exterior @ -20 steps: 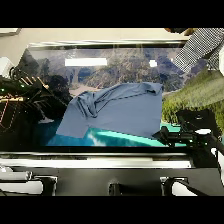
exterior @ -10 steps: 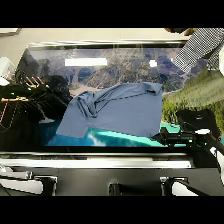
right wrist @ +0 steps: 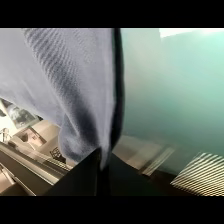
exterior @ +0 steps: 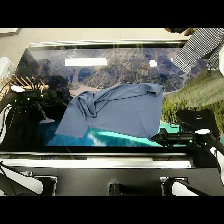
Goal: Fold the clothes and pants, and hang the long-sleeved shirts on hangers.
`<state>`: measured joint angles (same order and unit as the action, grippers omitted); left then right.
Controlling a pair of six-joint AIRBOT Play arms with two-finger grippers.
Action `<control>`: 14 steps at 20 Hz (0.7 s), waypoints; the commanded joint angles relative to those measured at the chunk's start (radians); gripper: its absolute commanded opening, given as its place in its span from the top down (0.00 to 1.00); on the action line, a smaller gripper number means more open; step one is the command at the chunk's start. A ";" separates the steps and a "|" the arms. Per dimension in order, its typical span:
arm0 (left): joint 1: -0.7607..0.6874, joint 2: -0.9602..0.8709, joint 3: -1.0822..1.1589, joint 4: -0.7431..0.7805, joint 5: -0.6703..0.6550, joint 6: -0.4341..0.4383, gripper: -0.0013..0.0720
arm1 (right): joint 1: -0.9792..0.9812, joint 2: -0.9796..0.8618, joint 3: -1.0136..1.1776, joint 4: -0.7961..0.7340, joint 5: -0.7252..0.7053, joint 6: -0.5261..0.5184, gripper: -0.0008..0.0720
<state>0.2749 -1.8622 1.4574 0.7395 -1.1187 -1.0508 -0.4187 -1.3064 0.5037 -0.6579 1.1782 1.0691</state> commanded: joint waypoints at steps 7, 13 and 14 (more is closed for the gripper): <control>-0.036 -0.049 0.002 -0.026 0.013 0.109 0.40 | 0.000 0.000 0.001 0.000 -0.003 -0.012 0.95; -0.071 -0.083 0.003 -0.026 0.013 0.109 0.40 | 0.000 0.000 0.001 0.000 -0.011 -0.016 0.95; -0.079 -0.083 0.003 -0.026 0.015 0.109 0.40 | 0.000 0.000 0.001 0.000 -0.017 -0.016 0.95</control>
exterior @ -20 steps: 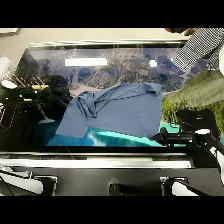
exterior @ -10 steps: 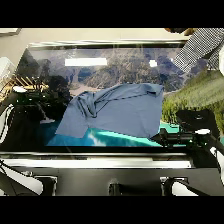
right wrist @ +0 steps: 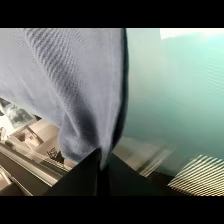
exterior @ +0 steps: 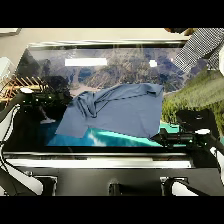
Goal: Fold the clothes and pants, and hang the long-sleeved shirts on hangers.
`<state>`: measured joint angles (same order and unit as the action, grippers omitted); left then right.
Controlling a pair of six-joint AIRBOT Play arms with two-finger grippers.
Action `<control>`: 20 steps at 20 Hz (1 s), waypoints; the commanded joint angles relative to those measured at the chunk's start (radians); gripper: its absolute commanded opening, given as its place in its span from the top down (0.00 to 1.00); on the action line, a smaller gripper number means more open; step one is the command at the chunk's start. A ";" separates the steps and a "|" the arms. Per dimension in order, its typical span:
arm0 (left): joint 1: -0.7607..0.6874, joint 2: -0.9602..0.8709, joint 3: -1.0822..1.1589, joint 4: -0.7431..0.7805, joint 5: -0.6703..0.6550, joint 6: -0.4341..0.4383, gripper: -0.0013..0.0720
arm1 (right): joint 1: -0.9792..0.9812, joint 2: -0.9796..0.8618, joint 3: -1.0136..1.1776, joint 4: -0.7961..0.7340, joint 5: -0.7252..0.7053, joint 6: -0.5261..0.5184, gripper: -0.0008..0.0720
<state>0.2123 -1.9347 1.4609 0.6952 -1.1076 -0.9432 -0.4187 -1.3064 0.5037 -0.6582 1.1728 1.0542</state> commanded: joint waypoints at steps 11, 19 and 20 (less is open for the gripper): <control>-0.025 0.017 0.085 0.017 -0.113 -0.072 0.96 | 0.000 0.037 0.031 0.092 0.055 -0.050 0.95; -0.040 0.455 0.120 -0.048 -0.159 -0.305 0.96 | 0.000 0.449 0.486 0.097 0.034 0.107 0.95; -0.036 0.529 0.120 -0.048 -0.160 -0.358 0.96 | 0.000 0.493 0.562 0.077 -0.003 0.140 0.95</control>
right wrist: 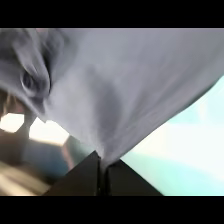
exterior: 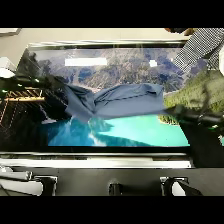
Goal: Fold the clothes and pants, and hang the long-sleeved shirts on hangers.
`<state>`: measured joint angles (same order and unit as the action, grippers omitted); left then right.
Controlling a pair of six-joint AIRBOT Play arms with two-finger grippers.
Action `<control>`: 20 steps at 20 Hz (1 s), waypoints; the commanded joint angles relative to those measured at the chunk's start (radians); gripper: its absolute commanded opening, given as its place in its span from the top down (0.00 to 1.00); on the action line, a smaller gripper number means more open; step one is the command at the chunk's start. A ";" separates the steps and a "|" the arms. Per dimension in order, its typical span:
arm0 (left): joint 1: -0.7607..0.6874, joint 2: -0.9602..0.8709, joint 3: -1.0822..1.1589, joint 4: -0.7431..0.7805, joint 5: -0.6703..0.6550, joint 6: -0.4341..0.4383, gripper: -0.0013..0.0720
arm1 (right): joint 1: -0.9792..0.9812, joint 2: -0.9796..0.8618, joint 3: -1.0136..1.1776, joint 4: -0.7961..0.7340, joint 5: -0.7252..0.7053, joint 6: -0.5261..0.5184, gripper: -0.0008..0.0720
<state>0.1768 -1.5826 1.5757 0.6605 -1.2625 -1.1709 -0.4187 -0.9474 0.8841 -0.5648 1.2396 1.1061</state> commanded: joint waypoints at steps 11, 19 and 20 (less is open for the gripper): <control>0.097 0.940 0.005 0.118 0.264 -0.540 0.96 | 0.000 0.277 0.864 -0.414 -0.206 0.372 0.95; 0.104 1.048 0.005 0.342 0.231 -0.595 0.96 | 0.000 0.318 0.914 -0.414 -0.200 0.401 0.95; 0.104 1.037 0.001 0.346 0.231 -0.594 0.96 | 0.000 0.313 0.914 -0.413 -0.183 0.402 0.95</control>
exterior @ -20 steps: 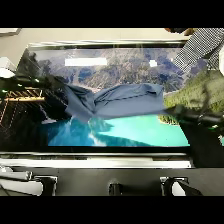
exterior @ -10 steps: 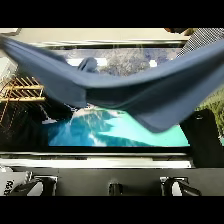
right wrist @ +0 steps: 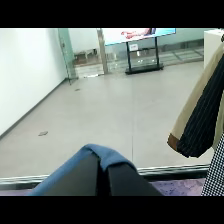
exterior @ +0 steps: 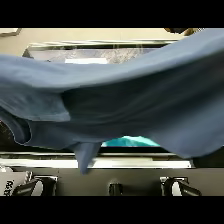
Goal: Fold the clothes and pants, and hang the long-sleeved shirts on hangers.
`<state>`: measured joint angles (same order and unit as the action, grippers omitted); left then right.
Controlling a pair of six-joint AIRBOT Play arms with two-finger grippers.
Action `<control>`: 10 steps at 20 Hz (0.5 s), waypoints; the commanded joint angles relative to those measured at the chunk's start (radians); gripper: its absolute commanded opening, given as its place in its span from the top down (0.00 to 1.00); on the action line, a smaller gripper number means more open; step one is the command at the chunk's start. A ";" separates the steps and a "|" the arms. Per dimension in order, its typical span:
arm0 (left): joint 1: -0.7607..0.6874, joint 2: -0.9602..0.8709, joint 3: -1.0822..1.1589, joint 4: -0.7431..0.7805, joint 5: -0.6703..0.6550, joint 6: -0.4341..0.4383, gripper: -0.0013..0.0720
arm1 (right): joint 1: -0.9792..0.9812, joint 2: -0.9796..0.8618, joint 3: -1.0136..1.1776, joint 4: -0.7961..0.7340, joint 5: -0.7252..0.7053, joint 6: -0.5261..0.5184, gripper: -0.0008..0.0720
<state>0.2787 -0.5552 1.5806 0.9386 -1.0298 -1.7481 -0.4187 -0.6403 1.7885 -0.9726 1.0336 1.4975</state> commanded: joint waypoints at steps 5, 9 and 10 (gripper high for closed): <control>-0.002 -0.109 -0.097 0.065 0.003 0.048 0.96 | 0.000 -0.144 0.004 0.028 0.175 0.041 0.95; -0.089 -0.404 -0.148 0.057 0.041 0.141 0.96 | 0.000 -0.409 -0.091 0.118 0.238 0.065 0.95; -0.127 -0.493 -0.147 0.057 0.085 0.172 0.96 | 0.000 -0.495 -0.128 0.132 0.224 0.055 0.95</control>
<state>0.2173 -0.8581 1.4555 0.9939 -1.0065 -1.6600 -0.4183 -0.9535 1.7275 -0.8982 1.2209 1.5471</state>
